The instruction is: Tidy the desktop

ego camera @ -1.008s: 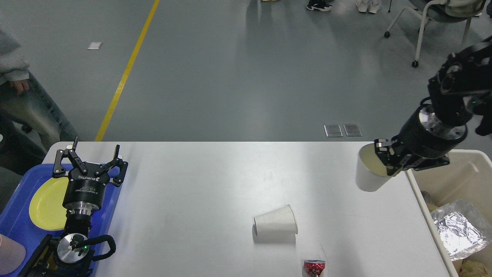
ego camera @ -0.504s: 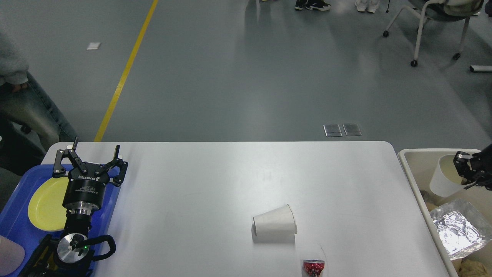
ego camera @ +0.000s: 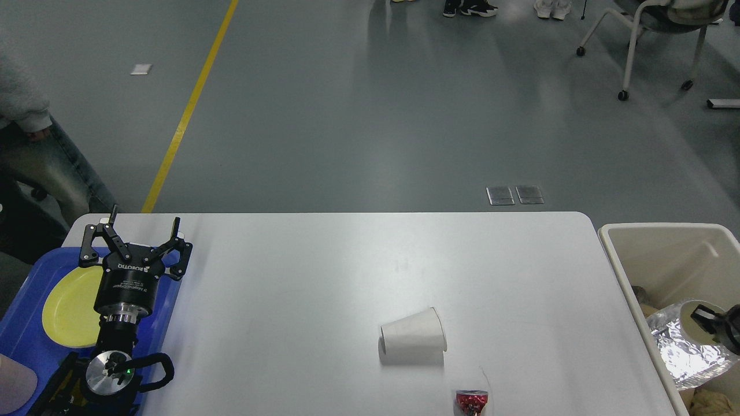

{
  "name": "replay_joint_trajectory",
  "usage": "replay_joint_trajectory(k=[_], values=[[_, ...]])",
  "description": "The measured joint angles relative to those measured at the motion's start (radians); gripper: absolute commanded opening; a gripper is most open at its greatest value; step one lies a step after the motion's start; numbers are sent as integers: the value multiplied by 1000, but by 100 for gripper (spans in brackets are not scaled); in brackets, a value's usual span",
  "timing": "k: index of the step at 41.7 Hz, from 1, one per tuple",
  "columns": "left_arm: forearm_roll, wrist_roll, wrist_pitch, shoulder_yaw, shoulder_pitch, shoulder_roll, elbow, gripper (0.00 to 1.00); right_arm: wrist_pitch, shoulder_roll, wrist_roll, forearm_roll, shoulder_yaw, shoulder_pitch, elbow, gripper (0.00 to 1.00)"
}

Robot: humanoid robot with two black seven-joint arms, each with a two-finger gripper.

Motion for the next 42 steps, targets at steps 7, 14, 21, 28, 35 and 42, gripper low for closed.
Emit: replay_joint_trajectory(k=[7, 14, 21, 28, 35, 42], values=[[0, 0, 0, 0, 0, 0, 0, 96, -154, 57, -4, 2, 6, -110, -65, 0], [0, 0, 0, 0, 0, 0, 0, 96, -250, 87, -7, 2, 0, -153, -72, 0], [0, 0, 0, 0, 0, 0, 0, 96, -277, 104, -7, 2, -3, -172, -72, 0], [0, 0, 0, 0, 0, 0, 0, 96, -284, 105, -8, 2, -5, -173, -72, 0], [0, 0, 0, 0, 0, 0, 0, 96, -287, 105, -10, 2, -7, -174, -72, 62], [0, 0, 0, 0, 0, 0, 0, 96, -370, 102, -10, 2, -2, -175, -70, 100]])
